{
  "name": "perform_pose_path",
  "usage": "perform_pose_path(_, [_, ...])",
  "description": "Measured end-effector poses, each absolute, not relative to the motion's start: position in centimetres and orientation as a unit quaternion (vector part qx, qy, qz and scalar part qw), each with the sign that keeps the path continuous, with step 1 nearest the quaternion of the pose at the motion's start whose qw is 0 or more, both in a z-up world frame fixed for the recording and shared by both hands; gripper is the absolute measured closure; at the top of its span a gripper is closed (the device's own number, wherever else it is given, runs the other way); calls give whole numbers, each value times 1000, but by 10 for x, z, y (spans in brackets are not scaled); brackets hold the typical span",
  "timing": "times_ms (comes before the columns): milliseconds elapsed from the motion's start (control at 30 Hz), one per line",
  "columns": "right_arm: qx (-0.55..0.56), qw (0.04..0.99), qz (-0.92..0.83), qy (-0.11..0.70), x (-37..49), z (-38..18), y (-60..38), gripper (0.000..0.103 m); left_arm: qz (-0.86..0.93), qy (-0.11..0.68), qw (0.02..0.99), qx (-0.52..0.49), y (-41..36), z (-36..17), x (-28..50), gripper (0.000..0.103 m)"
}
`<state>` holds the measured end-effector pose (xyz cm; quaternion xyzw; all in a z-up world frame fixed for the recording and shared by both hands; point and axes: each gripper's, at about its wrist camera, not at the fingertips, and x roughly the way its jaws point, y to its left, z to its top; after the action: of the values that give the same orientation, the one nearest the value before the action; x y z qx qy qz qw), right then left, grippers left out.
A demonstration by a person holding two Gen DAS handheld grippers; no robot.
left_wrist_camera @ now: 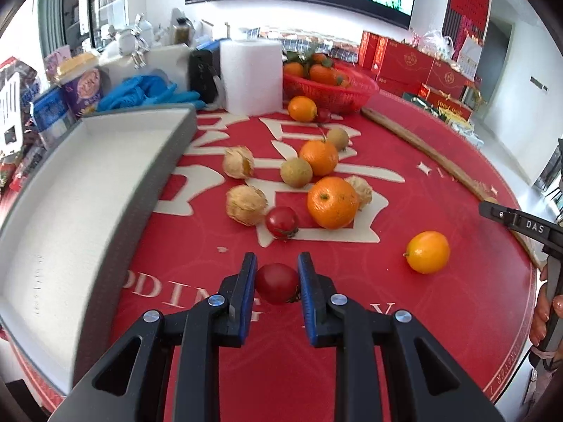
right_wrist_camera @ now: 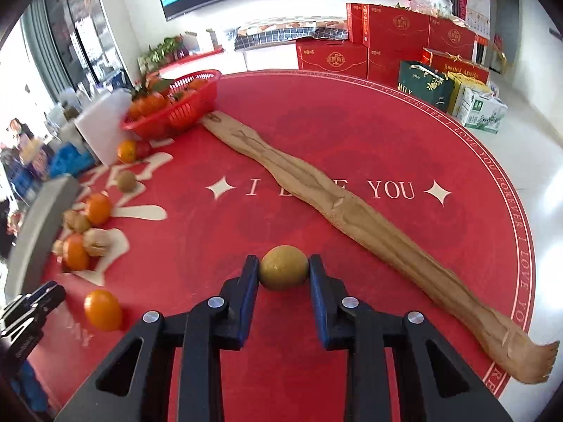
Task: Organize fruits
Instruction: 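Carry both fruits over the white tray and open both tools to drop them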
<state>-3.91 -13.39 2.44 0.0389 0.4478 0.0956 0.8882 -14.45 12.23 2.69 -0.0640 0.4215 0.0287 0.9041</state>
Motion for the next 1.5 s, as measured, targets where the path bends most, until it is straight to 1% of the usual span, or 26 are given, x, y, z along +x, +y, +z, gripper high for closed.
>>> perform_pose_path(233, [47,887,146,435,-50,52,-105,73,47,393,915,-75,154,51,-163,77])
perform_pose_path(533, [6,869,232,436,-61,69,-9,73,108,361,923,-76,214,67,-187,77])
perform_pose_path(833, [-50,828,343,440,-74,70,124,73,184,373,905,-89,277,44,-191,77])
perform_pose_path(1033, [-83,806,383,443,-75,64,198,73,207,397,887,-111,309,21,-186,77])
perform_pose_path(1100, [-88,799,391,448,-73,58,216,73,212,405,882,-115,315,13,-185,77])
perform_pose_path(1333, [-120,785,384,472,-64,31,255,73,225,388,889,-91,324,8,-179,75])
perform_pose_path(1367, [-122,785,382,473,-62,29,258,73,227,386,889,-92,326,8,-178,72])
perform_pose_path(1400, [-125,785,380,473,-59,27,261,73,230,385,889,-93,328,8,-178,66])
perform_pose_path(1433, [-126,785,380,473,-59,28,261,73,234,383,888,-95,330,8,-177,62])
perform_pose_path(1500, [-123,787,381,469,-57,32,261,73,232,384,887,-111,336,8,-178,44])
